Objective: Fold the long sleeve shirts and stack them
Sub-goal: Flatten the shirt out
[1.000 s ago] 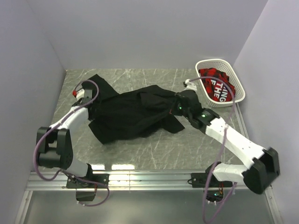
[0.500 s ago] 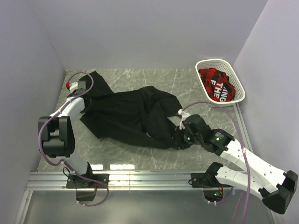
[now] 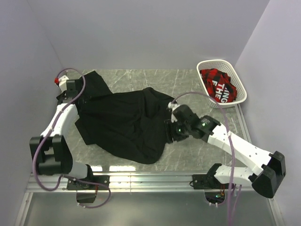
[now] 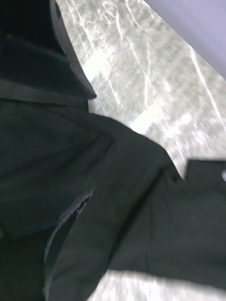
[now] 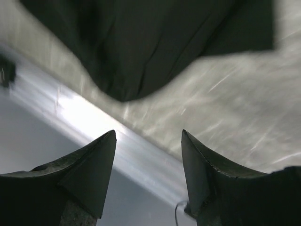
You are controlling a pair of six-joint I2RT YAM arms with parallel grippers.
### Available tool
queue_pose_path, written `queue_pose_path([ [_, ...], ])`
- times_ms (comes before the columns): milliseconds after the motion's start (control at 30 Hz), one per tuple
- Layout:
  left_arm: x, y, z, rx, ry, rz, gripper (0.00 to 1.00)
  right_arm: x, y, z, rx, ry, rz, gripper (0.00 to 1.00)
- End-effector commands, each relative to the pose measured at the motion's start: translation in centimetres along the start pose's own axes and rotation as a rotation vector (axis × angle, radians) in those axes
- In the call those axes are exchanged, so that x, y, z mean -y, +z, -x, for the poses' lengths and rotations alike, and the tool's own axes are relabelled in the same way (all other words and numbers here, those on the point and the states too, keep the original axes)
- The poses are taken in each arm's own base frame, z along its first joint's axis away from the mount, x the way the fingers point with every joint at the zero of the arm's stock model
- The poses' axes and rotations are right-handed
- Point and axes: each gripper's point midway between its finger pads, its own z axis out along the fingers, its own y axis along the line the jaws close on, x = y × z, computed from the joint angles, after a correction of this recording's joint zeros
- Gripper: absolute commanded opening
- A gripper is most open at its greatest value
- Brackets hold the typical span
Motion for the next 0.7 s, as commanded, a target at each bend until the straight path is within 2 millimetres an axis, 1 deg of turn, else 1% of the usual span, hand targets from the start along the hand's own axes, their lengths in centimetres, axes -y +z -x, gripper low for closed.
queue_pose_path([
  [0, 2.0, -3.5, 2.3, 0.058, -0.034, -0.171, 0.85, 2.9, 0.2, 6.2, 0.19, 0.1, -0.107, 0.65],
  [33, 2.2, -4.0, 1.9, 0.05, -0.033, -0.198, 0.87, 4.0, 0.3, 7.4, 0.224, 0.143, -0.122, 0.65],
  [67, 2.8, -4.7, 1.7, 0.045, -0.024, -0.234, 0.87, 4.2, 0.6, 8.1, 0.243, 0.166, -0.117, 0.65],
  [100, 3.3, -5.9, 1.5, 0.039, -0.023, -0.283, 0.88, 4.3, 0.8, 9.7, 0.296, 0.185, -0.102, 0.66],
  [200, 4.8, -7.4, -0.9, -0.026, 0.016, -0.378, 0.89, 5.8, 2.4, 11.3, 0.319, 0.286, -0.09, 0.67],
  [233, 5.4, -7.8, -2.4, -0.064, 0.042, -0.403, 0.89, 6.4, 3.0, 11.4, 0.315, 0.309, -0.107, 0.67],
  [267, 6.0, -8.0, -3.5, -0.09, 0.061, -0.424, 0.89, 7.5, 4.0, 11.2, 0.301, 0.353, -0.146, 0.67],
  [300, 6.0, -7.8, -4.6, -0.116, 0.074, -0.428, 0.89, 7.9, 4.5, 11.3, 0.303, 0.372, -0.153, 0.67],
  [333, 6.2, -7.7, -5.3, -0.13, 0.084, -0.431, 0.89, 8.3, 5.3, 10.7, 0.287, 0.384, -0.157, 0.66],
  [367, 6.4, -7.4, -6.4, -0.154, 0.102, -0.428, 0.89, 8.7, 6.3, 10.6, 0.274, 0.404, -0.156, 0.64],
  [400, 6.5, -7.1, -7.0, -0.169, 0.109, -0.426, 0.89, 8.1, 6.7, 11.1, 0.285, 0.402, -0.111, 0.63],
  [433, 6.8, -7.0, -7.4, -0.186, 0.115, -0.436, 0.89, 7.8, 7.3, 10.9, 0.275, 0.403, -0.088, 0.63],
  [467, 7.0, -6.5, -8.0, -0.206, 0.123, -0.434, 0.89, 7.5, 7.7, 11.1, 0.276, 0.407, -0.067, 0.63],
  [500, 7.3, -6.4, -7.9, -0.209, 0.124, -0.441, 0.89, 6.7, 7.8, 11.9, 0.3, 0.399, -0.018, 0.62],
  [533, 7.7, -6.3, -8.2, -0.223, 0.124, -0.45, 0.89, 6.6, 8.0, 12.2, 0.308, 0.416, -0.009, 0.62],
  [567, 8.0, -5.7, -8.6, -0.242, 0.128, -0.446, 0.89, 6.7, 8.2, 12.4, 0.314, 0.424, -0.006, 0.62],
  [600, 8.6, -5.7, -8.3, -0.24, 0.124, -0.458, 0.89, 6.5, 8.3, 13.2, 0.343, 0.424, 0.006, 0.63],
  [633, 9.0, -5.5, -8.3, -0.246, 0.115, -0.461, 0.89, 6.5, 8.4, 13.6, 0.353, 0.437, 0.012, 0.65],
  [667, 9.6, -4.9, -9.0, -0.268, 0.117, -0.465, 0.89, 6.5, 8.8, 14.1, 0.364, 0.441, 0.016, 0.66],
])
